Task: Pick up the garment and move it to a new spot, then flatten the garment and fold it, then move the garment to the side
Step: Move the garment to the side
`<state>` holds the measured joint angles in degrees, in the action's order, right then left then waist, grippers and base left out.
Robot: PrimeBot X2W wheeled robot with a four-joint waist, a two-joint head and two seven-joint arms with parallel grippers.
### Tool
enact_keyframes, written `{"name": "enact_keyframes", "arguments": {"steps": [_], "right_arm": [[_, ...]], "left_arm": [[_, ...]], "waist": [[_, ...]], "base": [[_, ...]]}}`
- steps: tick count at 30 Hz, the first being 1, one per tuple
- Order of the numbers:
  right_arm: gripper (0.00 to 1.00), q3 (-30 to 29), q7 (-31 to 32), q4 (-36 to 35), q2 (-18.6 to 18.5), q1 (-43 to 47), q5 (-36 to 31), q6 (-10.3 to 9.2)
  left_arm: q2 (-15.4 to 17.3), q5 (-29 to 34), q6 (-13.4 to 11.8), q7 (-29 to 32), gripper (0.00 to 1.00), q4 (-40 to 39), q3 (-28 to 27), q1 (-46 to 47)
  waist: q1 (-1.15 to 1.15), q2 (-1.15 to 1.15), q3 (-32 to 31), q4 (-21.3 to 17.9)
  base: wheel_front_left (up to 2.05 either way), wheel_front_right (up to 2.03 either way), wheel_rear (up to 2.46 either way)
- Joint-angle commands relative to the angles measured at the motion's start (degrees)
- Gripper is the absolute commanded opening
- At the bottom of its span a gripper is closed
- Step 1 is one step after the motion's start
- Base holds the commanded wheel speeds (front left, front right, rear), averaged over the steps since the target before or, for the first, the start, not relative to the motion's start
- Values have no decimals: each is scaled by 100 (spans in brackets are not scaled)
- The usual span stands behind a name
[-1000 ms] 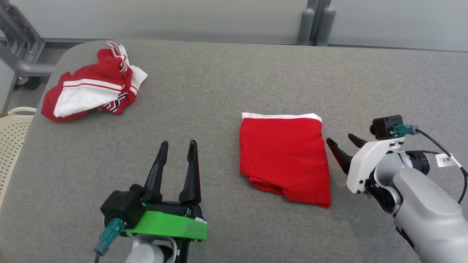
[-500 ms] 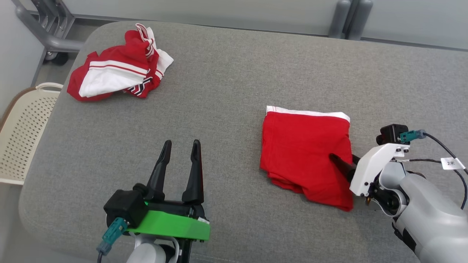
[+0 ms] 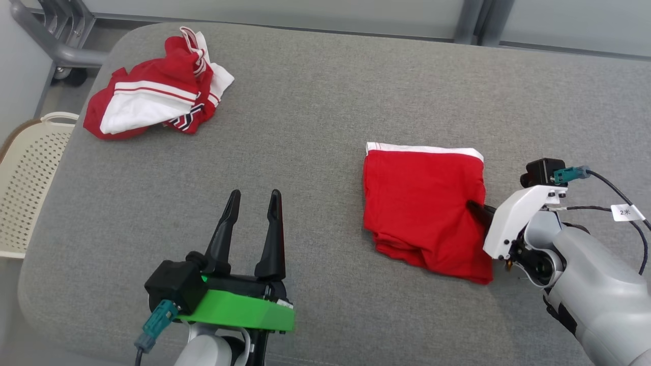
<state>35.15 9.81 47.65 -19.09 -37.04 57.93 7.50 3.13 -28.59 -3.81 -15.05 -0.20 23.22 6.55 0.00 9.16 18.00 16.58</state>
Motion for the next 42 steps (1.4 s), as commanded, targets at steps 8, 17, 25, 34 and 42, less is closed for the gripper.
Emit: {"name": "enact_keyframes", "arguments": {"steps": [8,17,25,34,42], "right_arm": [[0,415,-222,-162,-342,-356,-153,-2],[0,708,-375,-111,-516,-704,-287,-2],[0,808,-552,-77,-557,-977,-156,-2],[0,904,-792,101,-453,-1295,-26,-2],[0,1127,-1046,418,-437,-1750,-158,-2]], "left_arm": [[13,59,24,-17,100,-73,136,275],[22,111,-24,-17,100,-62,140,424],[144,119,-78,-10,100,-56,-8,447],[269,201,-108,141,100,-231,43,616],[345,226,-151,243,100,-332,54,661]], "waist": [[0,0,49,-821],[0,0,103,-2049],[0,0,264,-3190],[0,0,592,-3612],[0,0,771,-3297]], "base": [[0,0,0],[0,0,0],[0,0,0],[0,0,0],[0,0,0]]}}
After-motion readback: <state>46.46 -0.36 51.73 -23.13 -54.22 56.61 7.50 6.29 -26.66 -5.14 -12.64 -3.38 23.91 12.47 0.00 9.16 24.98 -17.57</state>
